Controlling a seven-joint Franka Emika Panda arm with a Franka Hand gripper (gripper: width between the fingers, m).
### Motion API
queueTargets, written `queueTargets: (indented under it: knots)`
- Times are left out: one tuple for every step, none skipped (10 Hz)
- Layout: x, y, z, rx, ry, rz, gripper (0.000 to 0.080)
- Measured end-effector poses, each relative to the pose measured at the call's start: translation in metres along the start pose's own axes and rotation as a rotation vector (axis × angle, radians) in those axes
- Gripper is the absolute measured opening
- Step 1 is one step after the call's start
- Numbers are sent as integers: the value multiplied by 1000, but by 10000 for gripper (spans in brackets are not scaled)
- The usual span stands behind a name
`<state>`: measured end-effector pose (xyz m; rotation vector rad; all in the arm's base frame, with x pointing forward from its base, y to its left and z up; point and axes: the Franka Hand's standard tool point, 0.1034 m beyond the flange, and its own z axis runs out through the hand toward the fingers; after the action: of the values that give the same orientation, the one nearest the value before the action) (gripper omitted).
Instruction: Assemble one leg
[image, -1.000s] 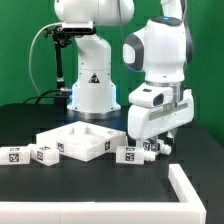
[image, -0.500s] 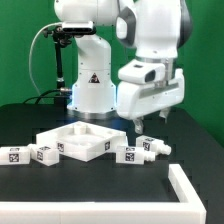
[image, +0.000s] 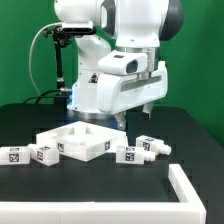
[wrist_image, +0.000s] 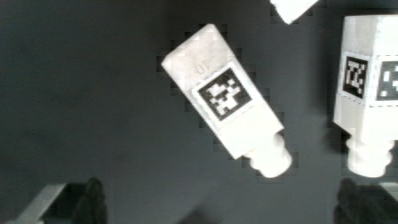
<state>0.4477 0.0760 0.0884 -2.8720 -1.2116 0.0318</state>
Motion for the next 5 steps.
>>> queueTargets:
  knots:
    - [-1, 1, 1, 1, -1, -8, 649]
    - [-12, 9, 5, 8, -11, -50, 649]
    - [-28, 24, 6, 10, -18, -99, 649]
    - [-46, 41, 7, 11, -23, -126, 649]
    - [-62, 60, 13, 5, -18, -174, 649]
